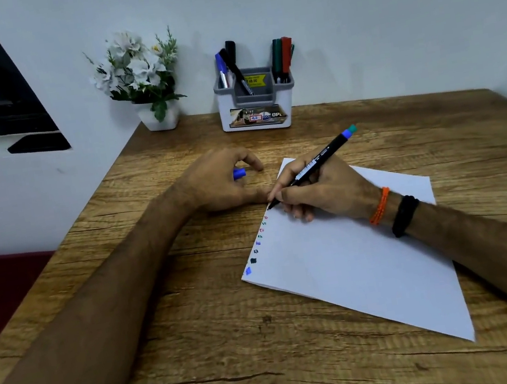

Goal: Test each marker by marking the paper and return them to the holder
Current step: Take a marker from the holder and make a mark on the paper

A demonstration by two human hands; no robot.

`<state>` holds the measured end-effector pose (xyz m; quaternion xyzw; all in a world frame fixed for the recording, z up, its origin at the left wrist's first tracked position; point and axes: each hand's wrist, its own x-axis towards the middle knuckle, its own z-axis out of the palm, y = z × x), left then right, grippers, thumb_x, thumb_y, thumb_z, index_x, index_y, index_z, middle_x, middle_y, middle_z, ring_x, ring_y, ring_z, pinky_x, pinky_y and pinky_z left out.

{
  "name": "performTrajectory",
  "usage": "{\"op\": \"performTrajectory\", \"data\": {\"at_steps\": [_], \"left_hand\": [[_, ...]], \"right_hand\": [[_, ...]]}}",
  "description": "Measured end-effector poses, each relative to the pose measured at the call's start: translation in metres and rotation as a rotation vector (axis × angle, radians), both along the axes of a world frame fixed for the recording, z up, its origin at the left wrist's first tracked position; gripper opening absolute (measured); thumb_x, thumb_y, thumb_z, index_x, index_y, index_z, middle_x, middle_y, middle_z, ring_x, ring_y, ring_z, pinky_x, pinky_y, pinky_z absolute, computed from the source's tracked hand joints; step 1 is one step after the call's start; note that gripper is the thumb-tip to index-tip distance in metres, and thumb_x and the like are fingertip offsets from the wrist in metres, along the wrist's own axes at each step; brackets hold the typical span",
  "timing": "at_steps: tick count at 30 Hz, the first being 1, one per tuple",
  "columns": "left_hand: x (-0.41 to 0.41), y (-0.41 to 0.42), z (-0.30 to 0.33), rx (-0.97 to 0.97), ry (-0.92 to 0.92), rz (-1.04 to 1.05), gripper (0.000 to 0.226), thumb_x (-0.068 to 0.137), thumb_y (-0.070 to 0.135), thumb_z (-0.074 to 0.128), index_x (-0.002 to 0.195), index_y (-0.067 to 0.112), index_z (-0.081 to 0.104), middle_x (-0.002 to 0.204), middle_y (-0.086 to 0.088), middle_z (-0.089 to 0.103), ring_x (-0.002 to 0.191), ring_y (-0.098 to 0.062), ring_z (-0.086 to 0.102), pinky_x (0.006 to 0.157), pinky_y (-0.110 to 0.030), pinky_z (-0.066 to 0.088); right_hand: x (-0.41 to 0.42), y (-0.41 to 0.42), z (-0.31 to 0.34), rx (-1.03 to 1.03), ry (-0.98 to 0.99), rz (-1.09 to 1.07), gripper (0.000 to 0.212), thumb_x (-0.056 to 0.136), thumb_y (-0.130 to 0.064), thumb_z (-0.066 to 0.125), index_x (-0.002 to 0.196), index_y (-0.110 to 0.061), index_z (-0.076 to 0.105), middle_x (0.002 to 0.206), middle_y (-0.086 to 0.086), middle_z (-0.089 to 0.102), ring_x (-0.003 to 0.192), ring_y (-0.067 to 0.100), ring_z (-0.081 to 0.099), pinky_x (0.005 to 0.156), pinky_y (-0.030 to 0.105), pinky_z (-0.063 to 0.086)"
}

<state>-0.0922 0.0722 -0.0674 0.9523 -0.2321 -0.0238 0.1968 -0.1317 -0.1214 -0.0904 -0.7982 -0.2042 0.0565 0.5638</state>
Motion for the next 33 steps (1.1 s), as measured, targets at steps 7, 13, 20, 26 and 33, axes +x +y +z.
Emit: {"op": "performTrajectory", "data": {"at_steps": [7,13,20,26,33], "left_hand": [[0.0022,0.0011,-0.0021,0.007,-0.011,0.009,0.054,0.07,0.056,0.073,0.117,0.032,0.06,0.135,0.004,0.053,0.118,-0.013,0.047,0.09,-0.03,0.039],[0.0022,0.0009,-0.0025,0.005,-0.019,0.001,0.052,0.071,0.053,0.074,0.116,0.031,0.059,0.132,0.004,0.054,0.111,-0.008,0.044,0.088,-0.028,0.035],[0.0002,0.0,-0.0011,0.007,-0.017,-0.001,0.052,0.073,0.049,0.075,0.119,0.028,0.06,0.135,0.002,0.052,0.112,-0.008,0.044,0.086,-0.026,0.033],[0.0015,-0.0001,-0.0016,0.011,-0.001,0.003,0.053,0.073,0.051,0.075,0.118,0.03,0.059,0.138,0.002,0.051,0.119,-0.012,0.045,0.088,-0.028,0.034],[0.0016,-0.0001,-0.0019,0.008,-0.004,0.0,0.053,0.073,0.05,0.075,0.118,0.029,0.06,0.137,0.002,0.051,0.107,-0.005,0.041,0.086,-0.027,0.033]], "right_hand": [[-0.0018,-0.001,0.0005,-0.02,-0.006,-0.003,0.007,0.087,0.005,0.064,0.087,0.007,0.071,0.058,0.003,0.068,0.047,0.011,0.063,0.044,0.022,0.049],[-0.0023,0.0016,0.0013,-0.043,-0.008,-0.002,0.007,0.087,0.005,0.065,0.087,0.006,0.071,0.059,0.004,0.068,0.048,0.012,0.063,0.044,0.022,0.049],[-0.0029,0.0017,0.0024,-0.052,0.007,0.006,0.008,0.087,0.006,0.063,0.087,0.006,0.071,0.057,0.001,0.067,0.047,0.01,0.062,0.045,0.021,0.05],[-0.003,0.0018,0.0032,-0.046,0.008,-0.002,0.007,0.087,0.005,0.064,0.087,0.007,0.071,0.061,0.008,0.068,0.048,0.012,0.063,0.046,0.022,0.05],[-0.0024,0.0014,0.0024,-0.046,0.003,-0.012,0.007,0.087,0.004,0.064,0.087,0.006,0.071,0.06,0.007,0.068,0.048,0.012,0.063,0.046,0.022,0.05]]}}
